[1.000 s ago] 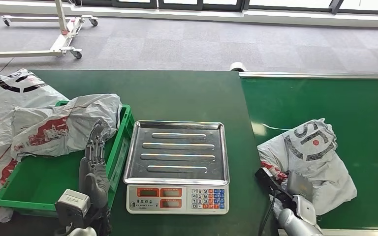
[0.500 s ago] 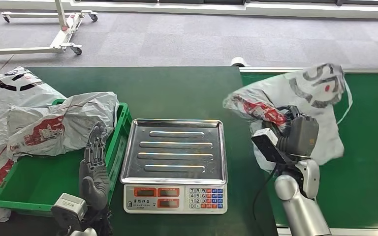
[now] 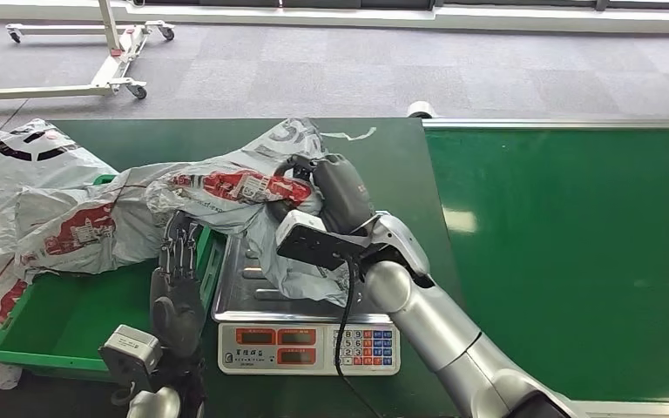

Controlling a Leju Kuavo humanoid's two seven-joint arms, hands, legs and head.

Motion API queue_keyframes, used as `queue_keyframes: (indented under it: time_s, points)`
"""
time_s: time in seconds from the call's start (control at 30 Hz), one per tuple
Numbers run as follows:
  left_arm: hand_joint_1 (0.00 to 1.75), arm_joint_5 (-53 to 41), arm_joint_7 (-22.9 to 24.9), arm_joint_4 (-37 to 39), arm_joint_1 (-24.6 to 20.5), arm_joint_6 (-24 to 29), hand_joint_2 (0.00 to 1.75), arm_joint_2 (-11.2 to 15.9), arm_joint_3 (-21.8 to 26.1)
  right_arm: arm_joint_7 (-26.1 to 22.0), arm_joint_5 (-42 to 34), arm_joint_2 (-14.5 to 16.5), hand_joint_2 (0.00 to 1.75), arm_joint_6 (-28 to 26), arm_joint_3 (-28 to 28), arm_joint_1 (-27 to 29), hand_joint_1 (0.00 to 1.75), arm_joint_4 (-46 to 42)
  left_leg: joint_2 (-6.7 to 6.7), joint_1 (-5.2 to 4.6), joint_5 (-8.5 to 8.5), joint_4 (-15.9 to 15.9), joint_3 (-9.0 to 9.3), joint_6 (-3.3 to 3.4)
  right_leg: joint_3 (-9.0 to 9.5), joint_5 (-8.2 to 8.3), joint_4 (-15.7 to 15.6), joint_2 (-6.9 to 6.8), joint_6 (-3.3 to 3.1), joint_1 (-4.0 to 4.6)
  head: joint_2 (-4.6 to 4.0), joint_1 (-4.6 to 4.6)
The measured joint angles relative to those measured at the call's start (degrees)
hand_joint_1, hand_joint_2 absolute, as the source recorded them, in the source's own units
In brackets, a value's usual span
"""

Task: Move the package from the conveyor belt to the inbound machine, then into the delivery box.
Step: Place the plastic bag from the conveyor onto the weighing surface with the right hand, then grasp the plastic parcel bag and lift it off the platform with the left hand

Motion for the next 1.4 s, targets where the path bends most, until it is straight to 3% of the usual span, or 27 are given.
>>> queue_keyframes:
  time_s: [0.1,0.13,0.37,0.87,1.03,1.17,1.27,1.4]
  points:
    - [0.00,0.4,0.0,0.5,0.0,0.0,0.00,0.0,0.1,-0.5,-2.2,2.3,0.44,1.7,2.4,-2.3,0.13,7.1,-0.01,0.00,0.00,0.0,-0.03,0.00,-0.03,0.00,0.0,0.00,0.00,0.00,0.00,0.00]
    - [0.00,0.5,0.0,0.6,-0.1,0.0,0.00,0.0,0.1,-0.6,-3.1,2.9,0.00,2.1,3.0,-2.8,0.00,8.9,-0.01,0.00,0.00,0.0,-0.04,0.00,-0.05,0.00,0.0,0.00,0.00,0.00,0.00,0.00]
    - [0.00,0.7,0.0,1.2,-0.3,0.1,0.00,0.0,0.9,0.1,-10.9,3.1,0.00,4.6,3.8,-5.3,0.00,16.3,-0.01,-0.02,0.00,0.0,-0.11,0.00,-0.13,0.04,0.0,0.00,0.00,-0.03,0.00,0.01]
    - [0.00,0.6,0.0,1.2,-0.3,0.1,0.00,0.0,1.2,0.4,-12.1,2.2,0.00,4.6,3.7,-6.2,0.00,19.4,0.01,-0.01,0.00,0.0,-0.12,-0.01,-0.19,0.05,0.0,0.02,-0.01,0.01,0.00,-0.01]
    - [0.00,-1.4,0.0,1.0,-0.3,1.6,0.00,0.1,1.3,0.4,-20.7,-0.7,0.00,6.6,0.6,-6.2,0.00,19.5,-0.10,-0.03,0.03,0.1,-0.15,0.04,-0.17,0.08,0.0,-0.06,0.01,-0.03,0.00,0.01]
    - [0.00,-3.4,0.0,-0.2,-0.4,9.0,0.00,1.1,1.3,-1.0,-33.7,-5.6,0.00,10.9,-5.7,-6.0,0.00,17.3,-0.13,-0.08,0.04,0.1,-0.21,0.06,-0.21,0.17,-0.1,-0.06,0.08,-0.08,0.00,0.01]
    - [0.00,-5.4,0.0,-1.7,-0.5,18.7,0.00,2.3,1.3,-1.4,-41.7,-10.0,0.00,11.4,-11.4,-4.7,0.00,12.3,-0.14,-0.08,0.04,0.2,-0.20,0.07,-0.26,0.19,-0.1,-0.08,0.08,-0.07,0.00,0.01]
    - [0.00,-11.6,-0.1,-5.9,-0.7,32.4,0.00,3.5,1.3,-2.8,-53.4,-16.2,0.00,10.7,-23.3,3.6,0.00,-0.1,-0.53,-0.05,-0.01,0.2,-0.19,0.13,-0.07,0.06,-0.2,-0.49,0.15,-0.02,0.00,-0.01]
